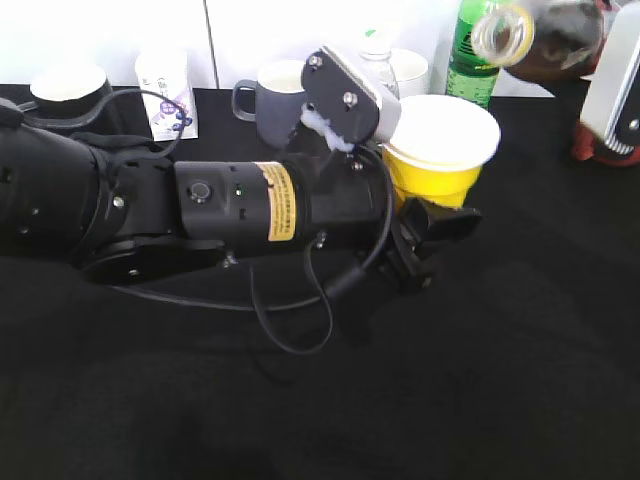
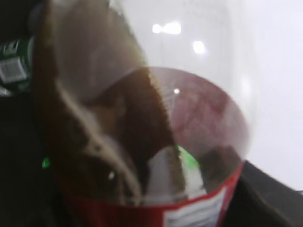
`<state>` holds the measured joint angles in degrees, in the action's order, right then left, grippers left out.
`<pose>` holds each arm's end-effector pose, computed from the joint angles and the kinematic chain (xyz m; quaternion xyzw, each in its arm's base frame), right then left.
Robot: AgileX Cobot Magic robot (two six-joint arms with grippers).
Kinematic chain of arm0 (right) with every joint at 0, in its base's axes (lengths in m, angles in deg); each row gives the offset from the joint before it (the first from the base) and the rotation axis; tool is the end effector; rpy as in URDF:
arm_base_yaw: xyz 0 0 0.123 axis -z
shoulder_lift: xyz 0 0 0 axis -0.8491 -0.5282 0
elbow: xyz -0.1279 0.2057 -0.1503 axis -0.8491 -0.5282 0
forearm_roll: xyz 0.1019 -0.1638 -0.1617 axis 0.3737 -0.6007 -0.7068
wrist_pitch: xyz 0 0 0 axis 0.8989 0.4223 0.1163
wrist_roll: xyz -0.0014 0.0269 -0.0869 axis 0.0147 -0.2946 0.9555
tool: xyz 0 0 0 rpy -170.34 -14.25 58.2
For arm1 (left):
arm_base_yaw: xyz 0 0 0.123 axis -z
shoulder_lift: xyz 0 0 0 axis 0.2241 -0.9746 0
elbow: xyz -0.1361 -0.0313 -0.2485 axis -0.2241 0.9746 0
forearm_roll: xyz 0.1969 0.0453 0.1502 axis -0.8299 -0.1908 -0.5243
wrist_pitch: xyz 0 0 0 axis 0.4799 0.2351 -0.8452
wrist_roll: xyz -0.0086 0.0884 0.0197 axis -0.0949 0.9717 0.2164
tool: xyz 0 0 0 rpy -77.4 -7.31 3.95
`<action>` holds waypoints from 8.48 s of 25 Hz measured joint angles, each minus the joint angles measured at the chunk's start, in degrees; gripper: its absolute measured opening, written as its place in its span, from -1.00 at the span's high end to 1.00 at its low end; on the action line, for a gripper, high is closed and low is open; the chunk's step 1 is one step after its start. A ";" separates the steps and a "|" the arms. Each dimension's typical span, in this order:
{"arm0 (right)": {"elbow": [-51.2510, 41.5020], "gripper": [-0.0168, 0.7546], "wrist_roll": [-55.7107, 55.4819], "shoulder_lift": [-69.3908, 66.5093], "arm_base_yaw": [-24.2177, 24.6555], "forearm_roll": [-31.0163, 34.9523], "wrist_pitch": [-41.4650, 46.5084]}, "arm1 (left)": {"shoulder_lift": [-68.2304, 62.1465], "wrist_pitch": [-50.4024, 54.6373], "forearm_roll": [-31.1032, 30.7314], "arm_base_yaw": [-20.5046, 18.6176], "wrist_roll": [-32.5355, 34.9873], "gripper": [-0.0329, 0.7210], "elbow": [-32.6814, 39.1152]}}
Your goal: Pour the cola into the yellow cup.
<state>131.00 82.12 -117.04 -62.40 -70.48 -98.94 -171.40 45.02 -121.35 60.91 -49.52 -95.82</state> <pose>0.2732 0.0701 0.2834 -0.6286 0.4212 -0.2077 0.6200 0.2311 -0.3013 0.2053 0.4539 0.6609 -0.3316 0.4973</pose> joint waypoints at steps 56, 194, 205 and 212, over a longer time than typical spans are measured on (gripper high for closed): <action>-0.04 -0.37 12.87 0.00 0.00 -5.41 3.88 | -0.05 1.73 -3.85 0.55 -2.13 -0.25 0.00; -11.59 -0.59 -38.95 77.90 -22.08 50.82 101.13 | 94.16 93.54 35.54 -18.88 23.65 -0.33 24.35; -12.40 -0.58 -37.69 77.95 -20.62 52.36 99.00 | 94.16 93.38 35.72 -20.65 23.77 -0.30 24.35; -12.40 -0.58 -37.62 77.95 -5.02 52.47 98.87 | 94.16 93.38 35.72 -30.95 23.83 -0.22 24.35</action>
<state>118.60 44.50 -39.09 -67.42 -18.01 -0.08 -77.24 138.40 -85.63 29.96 -25.69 -71.47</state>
